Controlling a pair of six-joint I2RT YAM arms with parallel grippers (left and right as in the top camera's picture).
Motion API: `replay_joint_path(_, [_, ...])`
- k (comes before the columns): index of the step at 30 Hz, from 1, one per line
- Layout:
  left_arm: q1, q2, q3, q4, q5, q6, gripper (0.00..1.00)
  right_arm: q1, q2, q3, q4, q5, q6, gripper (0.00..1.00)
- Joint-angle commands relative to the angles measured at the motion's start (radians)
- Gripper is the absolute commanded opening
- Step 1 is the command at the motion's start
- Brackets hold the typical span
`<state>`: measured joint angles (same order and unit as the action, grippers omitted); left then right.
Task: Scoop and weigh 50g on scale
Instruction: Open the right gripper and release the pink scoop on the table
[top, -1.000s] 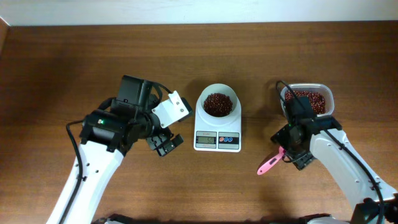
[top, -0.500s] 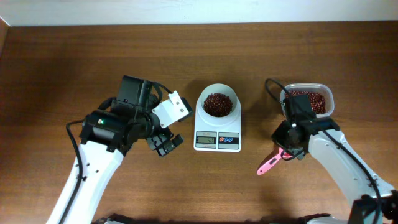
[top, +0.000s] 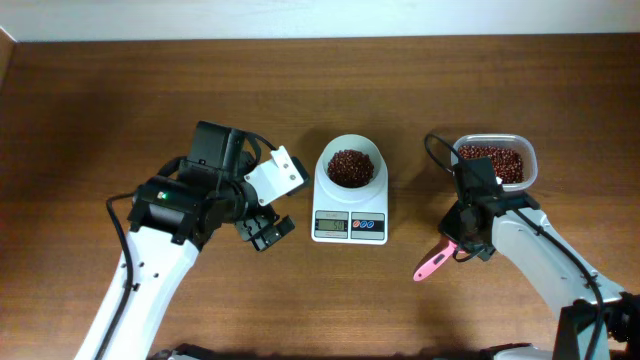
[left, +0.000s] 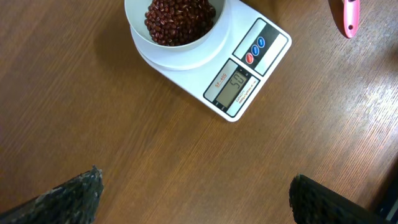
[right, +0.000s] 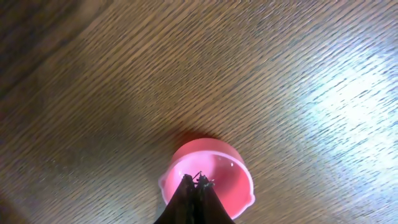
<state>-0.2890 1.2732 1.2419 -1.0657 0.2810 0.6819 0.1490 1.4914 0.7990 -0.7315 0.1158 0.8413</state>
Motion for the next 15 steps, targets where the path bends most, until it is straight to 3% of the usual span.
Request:
replay_joint_path(1, [0.004, -0.010, 0.015, 0.002, 0.011, 0.016, 0.99, -0.005, 0.004, -0.009, 0.007, 0.059, 0.000, 0.04])
replay_joint_path(15, [0.004, -0.010, 0.015, 0.001, 0.011, 0.016, 0.99, -0.005, 0.077, -0.011, 0.011, 0.051, 0.000, 0.04])
